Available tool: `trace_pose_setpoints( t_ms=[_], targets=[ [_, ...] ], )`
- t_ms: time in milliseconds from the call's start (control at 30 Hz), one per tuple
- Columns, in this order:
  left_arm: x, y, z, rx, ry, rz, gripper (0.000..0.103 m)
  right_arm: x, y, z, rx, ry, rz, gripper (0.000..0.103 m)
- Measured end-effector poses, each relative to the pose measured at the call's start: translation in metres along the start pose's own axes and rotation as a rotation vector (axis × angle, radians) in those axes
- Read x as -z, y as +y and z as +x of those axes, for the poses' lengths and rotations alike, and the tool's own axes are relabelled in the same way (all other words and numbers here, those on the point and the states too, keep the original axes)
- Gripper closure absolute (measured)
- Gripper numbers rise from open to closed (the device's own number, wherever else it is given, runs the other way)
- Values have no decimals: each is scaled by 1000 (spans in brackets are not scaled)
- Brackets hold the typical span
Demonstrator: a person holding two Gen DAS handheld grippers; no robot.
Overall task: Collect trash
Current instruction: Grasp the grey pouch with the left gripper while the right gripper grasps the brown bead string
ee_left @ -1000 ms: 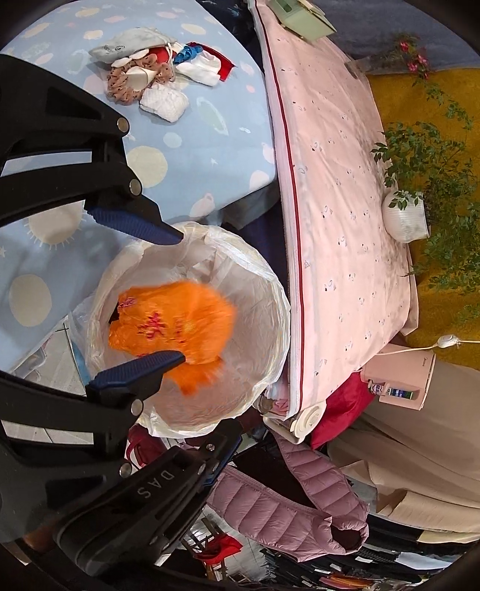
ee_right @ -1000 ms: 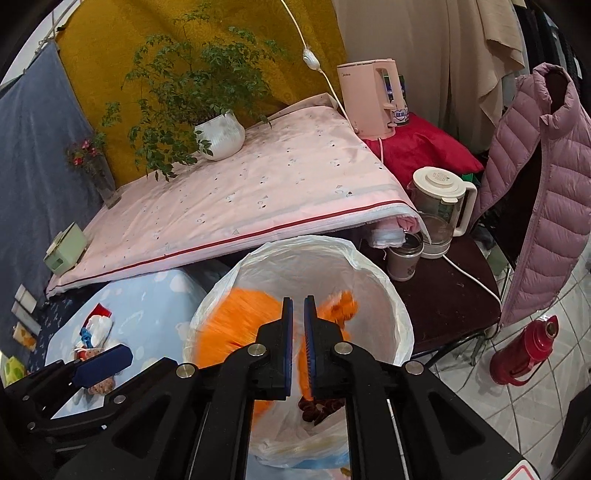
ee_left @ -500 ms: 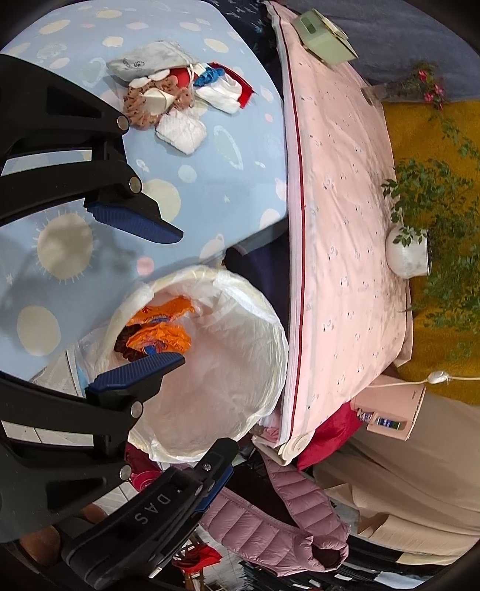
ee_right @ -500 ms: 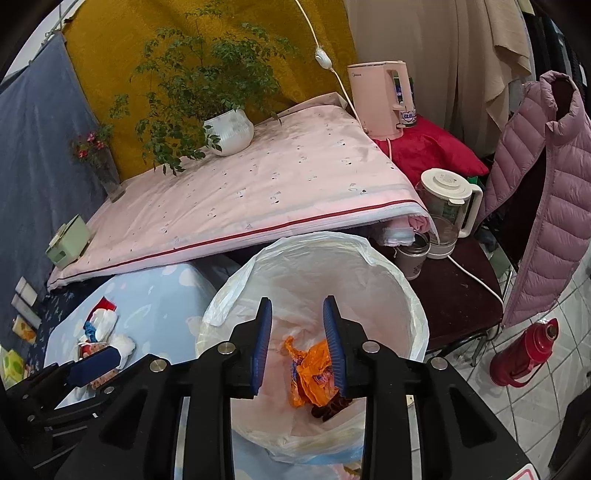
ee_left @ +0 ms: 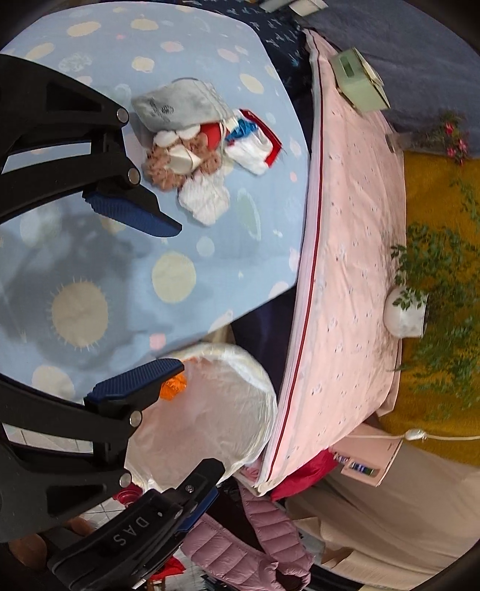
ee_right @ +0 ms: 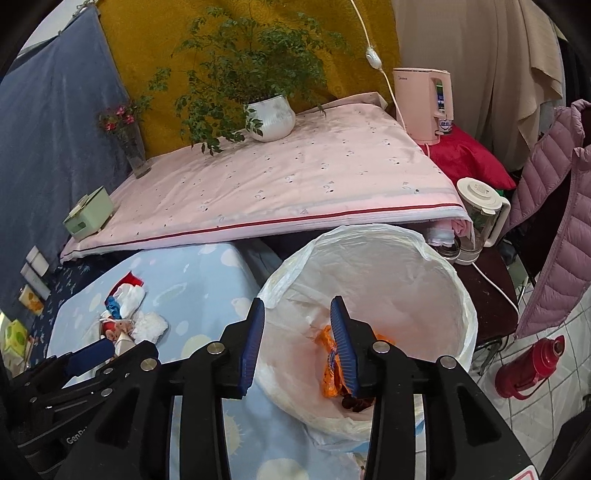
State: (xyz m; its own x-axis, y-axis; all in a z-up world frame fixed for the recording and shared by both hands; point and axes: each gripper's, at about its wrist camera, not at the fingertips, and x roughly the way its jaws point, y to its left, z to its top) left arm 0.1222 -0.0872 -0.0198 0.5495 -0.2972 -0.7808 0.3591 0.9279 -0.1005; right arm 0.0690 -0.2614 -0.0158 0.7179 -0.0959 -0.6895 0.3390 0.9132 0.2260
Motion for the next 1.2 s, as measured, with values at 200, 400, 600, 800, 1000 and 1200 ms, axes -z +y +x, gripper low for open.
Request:
trace_pose_setpoints(
  t_ms=[200, 400, 600, 800, 1000, 1200],
  targets=[
    [6, 36, -4, -28, 0, -64, 38, 8, 30, 5, -22, 22, -46, 66],
    [15, 78, -6, -61, 5, -156, 30, 15, 62, 9, -44, 38, -94, 59],
    [28, 125, -5, -97, 19, -259, 22, 25, 92, 15, -71, 62, -139, 58],
    [44, 168, 5, -94, 59, -357, 22, 37, 119, 26, -103, 96, -169, 56],
    [52, 194, 20, -25, 99, -443, 28, 53, 140, 38, -124, 138, -199, 56],
    [48, 209, 30, 64, 110, -527, 44, 63, 155, 47, -141, 165, -226, 56]
  ],
)
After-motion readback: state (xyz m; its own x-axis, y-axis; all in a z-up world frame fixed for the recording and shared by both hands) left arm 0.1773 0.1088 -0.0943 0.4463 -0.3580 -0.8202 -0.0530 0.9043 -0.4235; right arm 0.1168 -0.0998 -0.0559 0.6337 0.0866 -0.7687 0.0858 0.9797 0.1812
